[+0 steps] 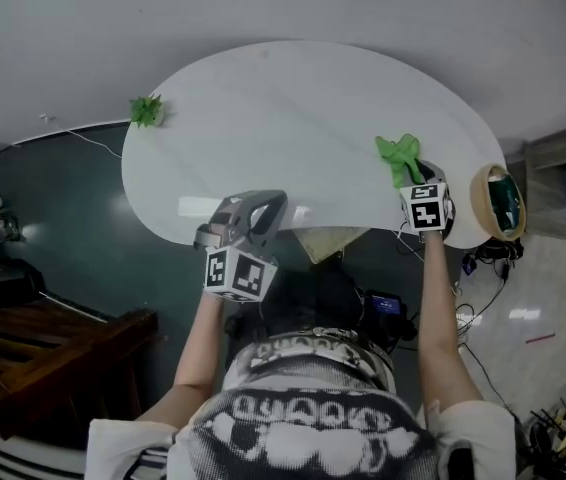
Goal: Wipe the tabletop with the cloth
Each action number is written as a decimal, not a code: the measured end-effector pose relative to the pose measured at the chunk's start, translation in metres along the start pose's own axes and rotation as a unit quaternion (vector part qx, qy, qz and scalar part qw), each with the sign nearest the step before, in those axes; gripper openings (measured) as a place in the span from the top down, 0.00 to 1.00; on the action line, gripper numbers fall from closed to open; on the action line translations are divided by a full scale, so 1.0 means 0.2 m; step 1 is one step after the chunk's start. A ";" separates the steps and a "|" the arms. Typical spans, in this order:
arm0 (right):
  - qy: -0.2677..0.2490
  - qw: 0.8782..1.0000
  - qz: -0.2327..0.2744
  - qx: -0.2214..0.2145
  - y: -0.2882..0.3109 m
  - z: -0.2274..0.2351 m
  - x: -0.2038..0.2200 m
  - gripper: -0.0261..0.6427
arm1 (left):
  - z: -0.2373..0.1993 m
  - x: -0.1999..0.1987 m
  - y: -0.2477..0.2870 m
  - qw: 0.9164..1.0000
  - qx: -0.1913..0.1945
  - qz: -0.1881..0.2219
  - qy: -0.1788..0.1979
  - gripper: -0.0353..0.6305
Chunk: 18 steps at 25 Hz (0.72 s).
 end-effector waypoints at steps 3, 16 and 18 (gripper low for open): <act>-0.012 1.000 0.013 -0.020 0.02 -0.24 -0.13 0.83 | -0.05 0.14 -0.18 1.000 -0.019 -0.013 -0.008 0.93; -0.084 0.986 0.066 -0.125 0.08 -1.39 -0.63 0.83 | -0.17 0.66 -0.90 0.994 -0.082 -0.064 -0.044 0.93; -0.100 0.982 0.072 -0.140 0.08 -1.54 -0.68 0.83 | -0.18 0.73 -0.99 0.992 -0.092 -0.073 -0.048 0.93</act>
Point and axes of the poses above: the fingertips, and each gripper's own axes: y forward along the fingers, z to its right, x out of its underside, the point moved 1 cm from there along -y, backward along the fingers, and after that the axes turned 4 degrees about z, right-handed, at the moved point
